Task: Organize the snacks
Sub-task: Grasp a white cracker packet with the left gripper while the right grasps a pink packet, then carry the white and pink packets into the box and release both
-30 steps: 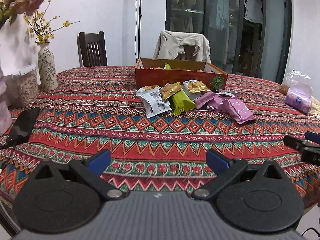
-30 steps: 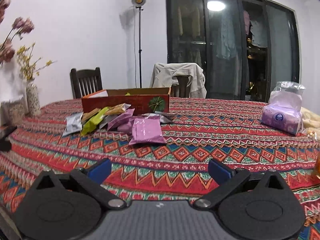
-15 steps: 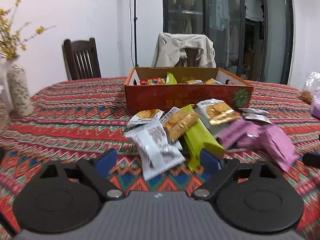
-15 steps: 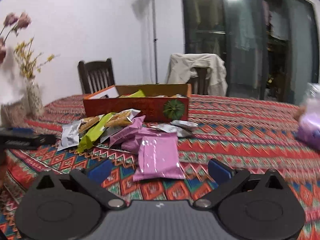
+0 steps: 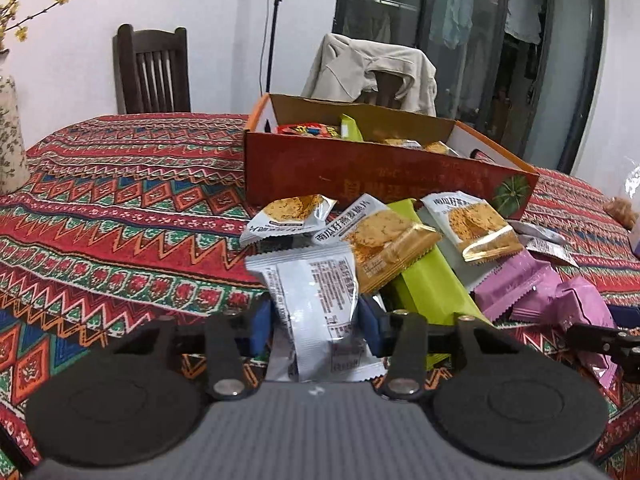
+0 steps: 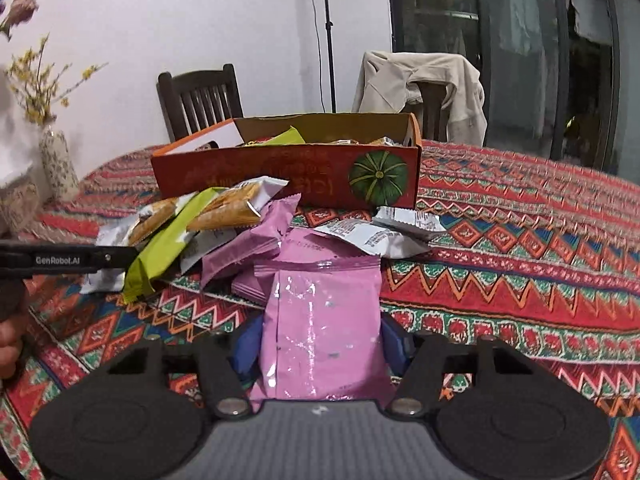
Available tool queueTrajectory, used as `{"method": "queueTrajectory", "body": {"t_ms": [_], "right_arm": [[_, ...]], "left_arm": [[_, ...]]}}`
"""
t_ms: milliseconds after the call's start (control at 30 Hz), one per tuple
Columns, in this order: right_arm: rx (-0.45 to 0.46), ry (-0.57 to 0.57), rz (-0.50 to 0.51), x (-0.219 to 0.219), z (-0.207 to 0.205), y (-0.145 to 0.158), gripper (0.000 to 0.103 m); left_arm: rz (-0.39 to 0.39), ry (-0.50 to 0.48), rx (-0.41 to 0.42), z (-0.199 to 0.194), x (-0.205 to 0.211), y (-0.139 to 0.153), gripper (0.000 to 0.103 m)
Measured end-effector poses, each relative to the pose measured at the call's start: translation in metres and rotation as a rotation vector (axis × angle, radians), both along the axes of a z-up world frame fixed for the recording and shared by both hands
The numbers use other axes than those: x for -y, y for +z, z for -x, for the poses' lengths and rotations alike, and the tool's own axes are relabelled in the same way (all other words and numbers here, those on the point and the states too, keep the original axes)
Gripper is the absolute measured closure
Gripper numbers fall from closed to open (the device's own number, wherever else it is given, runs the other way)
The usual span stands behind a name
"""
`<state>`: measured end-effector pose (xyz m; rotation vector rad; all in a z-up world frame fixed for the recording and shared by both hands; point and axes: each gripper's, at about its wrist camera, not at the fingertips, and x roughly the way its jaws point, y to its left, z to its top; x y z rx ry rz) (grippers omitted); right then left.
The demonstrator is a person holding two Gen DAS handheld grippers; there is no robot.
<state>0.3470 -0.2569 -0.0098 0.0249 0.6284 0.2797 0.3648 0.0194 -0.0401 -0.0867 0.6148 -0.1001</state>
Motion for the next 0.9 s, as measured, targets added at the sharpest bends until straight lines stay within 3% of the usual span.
{"method": "queueTrajectory", "body": {"t_ms": [200, 333, 400, 533, 633, 733, 900], "right_arm": [[-0.006, -0.001, -0.017, 0.003, 0.000, 0.000, 0.044], [0.018, -0.030, -0.021, 0.006, 0.007, 0.003, 0.044], [0.038, -0.027, 0.018, 0.004, 0.022, 0.006, 0.044], [0.031, -0.004, -0.005, 0.010, 0.063, 0.011, 0.044], [0.038, 0.001, -0.011, 0.014, 0.095, 0.017, 0.044], [0.044, 0.018, -0.031, 0.015, 0.120, 0.023, 0.044], [0.057, 0.038, -0.036, 0.011, 0.138, 0.028, 0.044]], "left_arm": [[-0.010, 0.030, 0.011, 0.004, 0.001, 0.003, 0.061], [-0.029, 0.042, -0.002, 0.035, 0.005, 0.011, 0.062], [-0.009, 0.053, 0.013, 0.061, 0.005, 0.019, 0.062], [0.056, 0.055, 0.030, 0.121, 0.003, 0.035, 0.061], [0.033, 0.041, 0.054, 0.159, 0.009, 0.045, 0.061], [-0.013, 0.040, 0.091, 0.181, 0.016, 0.054, 0.061], [-0.009, 0.043, 0.118, 0.195, 0.021, 0.064, 0.061]]}}
